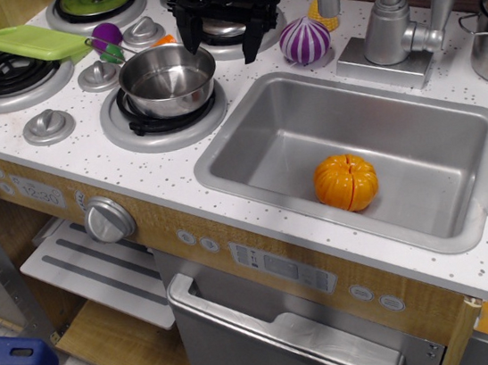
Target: Pick up pan from stove
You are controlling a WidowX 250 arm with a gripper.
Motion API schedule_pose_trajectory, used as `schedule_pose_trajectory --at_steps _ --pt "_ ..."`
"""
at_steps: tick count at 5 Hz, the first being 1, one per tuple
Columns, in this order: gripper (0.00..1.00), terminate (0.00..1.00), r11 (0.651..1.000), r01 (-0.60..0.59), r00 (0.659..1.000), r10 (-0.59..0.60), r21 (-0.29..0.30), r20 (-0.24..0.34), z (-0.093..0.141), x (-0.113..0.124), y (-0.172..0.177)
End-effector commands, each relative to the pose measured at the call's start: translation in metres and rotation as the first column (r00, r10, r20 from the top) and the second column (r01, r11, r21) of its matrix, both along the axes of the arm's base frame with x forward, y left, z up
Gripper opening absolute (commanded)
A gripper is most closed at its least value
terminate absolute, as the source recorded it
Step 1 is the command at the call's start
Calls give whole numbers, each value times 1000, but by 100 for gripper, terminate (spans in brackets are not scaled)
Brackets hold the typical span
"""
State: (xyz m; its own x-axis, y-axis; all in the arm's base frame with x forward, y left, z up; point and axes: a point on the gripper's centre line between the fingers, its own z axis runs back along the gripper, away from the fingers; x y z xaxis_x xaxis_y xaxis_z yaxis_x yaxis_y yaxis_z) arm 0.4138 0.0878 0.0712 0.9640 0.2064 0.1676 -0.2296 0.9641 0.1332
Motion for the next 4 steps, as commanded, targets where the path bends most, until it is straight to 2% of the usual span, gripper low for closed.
schedule_pose_trajectory --at_steps 1,4 --pt "100 0 1000 0 1000 0 0 0 0 0 0" --pt "100 0 1000 25 999 -25 -4 32 -16 0 9"
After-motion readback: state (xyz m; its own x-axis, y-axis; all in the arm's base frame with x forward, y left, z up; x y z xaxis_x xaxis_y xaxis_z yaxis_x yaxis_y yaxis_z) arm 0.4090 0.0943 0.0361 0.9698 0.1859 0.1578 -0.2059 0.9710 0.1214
